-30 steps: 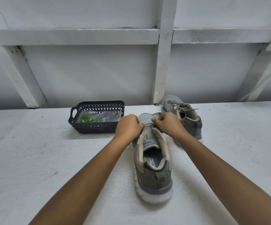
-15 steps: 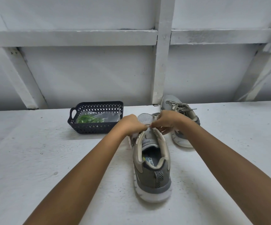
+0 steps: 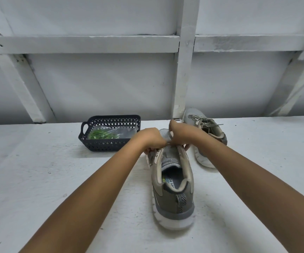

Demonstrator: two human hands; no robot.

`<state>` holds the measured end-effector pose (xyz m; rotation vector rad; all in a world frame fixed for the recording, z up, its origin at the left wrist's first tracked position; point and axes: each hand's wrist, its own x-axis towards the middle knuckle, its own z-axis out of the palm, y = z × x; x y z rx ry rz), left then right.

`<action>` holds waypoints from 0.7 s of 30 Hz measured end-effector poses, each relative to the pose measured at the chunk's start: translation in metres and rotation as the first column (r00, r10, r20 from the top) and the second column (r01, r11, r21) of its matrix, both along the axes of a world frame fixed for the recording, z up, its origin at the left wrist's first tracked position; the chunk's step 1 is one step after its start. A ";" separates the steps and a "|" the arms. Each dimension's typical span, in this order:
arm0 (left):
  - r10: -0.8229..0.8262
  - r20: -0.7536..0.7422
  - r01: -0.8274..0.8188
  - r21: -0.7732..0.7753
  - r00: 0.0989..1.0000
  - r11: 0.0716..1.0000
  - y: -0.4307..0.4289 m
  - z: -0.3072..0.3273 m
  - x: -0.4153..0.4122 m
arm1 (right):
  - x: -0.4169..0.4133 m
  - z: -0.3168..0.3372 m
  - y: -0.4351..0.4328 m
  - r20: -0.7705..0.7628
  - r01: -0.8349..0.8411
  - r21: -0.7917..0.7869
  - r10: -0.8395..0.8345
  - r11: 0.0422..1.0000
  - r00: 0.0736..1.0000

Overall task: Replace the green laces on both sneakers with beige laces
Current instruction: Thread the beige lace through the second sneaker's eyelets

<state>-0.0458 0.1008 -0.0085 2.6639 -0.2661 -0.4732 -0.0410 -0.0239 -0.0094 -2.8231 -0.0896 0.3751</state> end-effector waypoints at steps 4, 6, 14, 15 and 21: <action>0.019 -0.023 -0.021 -0.085 1.000 0.996 0.006 -0.001 0.000 | 0.005 0.000 -0.007 0.034 -0.135 -0.097 0.139 0.986 0.990; 0.078 -0.021 -0.080 -0.202 0.997 0.976 0.011 -0.009 0.001 | 0.008 0.000 -0.011 -0.006 -0.184 -0.149 0.185 0.972 0.983; 0.321 0.083 -0.245 -0.478 0.944 0.844 0.018 -0.047 -0.006 | 0.009 -0.006 -0.009 0.042 -0.322 -0.325 0.354 0.889 0.934; 0.335 0.088 -0.250 -0.497 0.938 0.831 0.018 -0.049 -0.007 | 0.008 -0.006 -0.008 0.057 -0.333 -0.339 0.372 0.880 0.926; 0.404 0.074 -0.284 -0.596 0.912 0.751 0.014 -0.054 -0.017 | 0.002 -0.010 -0.014 0.139 -0.381 -0.411 0.470 0.828 0.872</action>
